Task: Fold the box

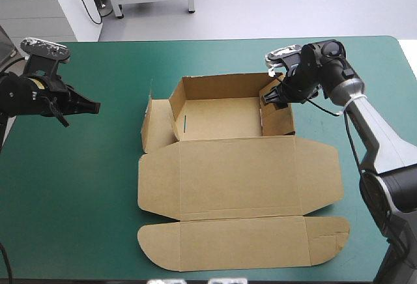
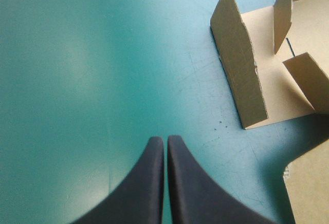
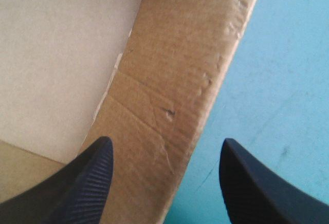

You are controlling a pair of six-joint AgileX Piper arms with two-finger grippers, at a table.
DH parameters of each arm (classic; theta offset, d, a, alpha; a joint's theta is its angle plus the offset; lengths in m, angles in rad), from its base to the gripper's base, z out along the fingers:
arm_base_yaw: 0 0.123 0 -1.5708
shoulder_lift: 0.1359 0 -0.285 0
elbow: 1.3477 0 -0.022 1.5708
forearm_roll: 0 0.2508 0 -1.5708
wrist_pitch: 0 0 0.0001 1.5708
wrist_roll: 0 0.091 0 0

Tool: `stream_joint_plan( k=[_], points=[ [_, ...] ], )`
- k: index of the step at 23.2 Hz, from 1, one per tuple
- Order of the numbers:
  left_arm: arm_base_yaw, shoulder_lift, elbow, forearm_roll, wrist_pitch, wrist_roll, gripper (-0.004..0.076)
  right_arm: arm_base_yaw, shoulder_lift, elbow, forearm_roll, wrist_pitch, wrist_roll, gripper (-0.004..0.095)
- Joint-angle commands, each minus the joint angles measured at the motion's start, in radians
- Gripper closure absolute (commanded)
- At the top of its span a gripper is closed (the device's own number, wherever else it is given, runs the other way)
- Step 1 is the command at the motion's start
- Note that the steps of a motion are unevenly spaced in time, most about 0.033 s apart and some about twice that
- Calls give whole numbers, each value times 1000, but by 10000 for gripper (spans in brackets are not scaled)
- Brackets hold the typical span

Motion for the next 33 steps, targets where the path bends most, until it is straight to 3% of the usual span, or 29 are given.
stream_joint_plan(
  k=[1, 10, 13, 19, 23, 27, 33],
  points=[
    [-3, -29, -24, -10, -42, -9, 717, 1, -55, -34, 8, 35, -5, 341],
    [-3, -29, -24, -10, -20, -9, 717, 1, 58, -38, 24, 6, 50, 348],
    [-3, -29, -24, -10, -7, -9, 717, 1, 60, -38, 24, 2, 61, 406],
    [-3, -29, -24, -10, 26, -9, 717, -10, 61, -38, 26, 8, 101, 654],
    [-3, -29, -24, -10, 31, -9, 717, -14, 61, -38, 21, 10, 101, 934],
    [-3, -29, -24, -10, 43, -9, 717, -26, 49, -38, 38, 14, 81, 928],
    [-3, -29, -24, -6, 51, -9, 717, -84, -35, -48, 162, 49, -12, 928]
  ],
)
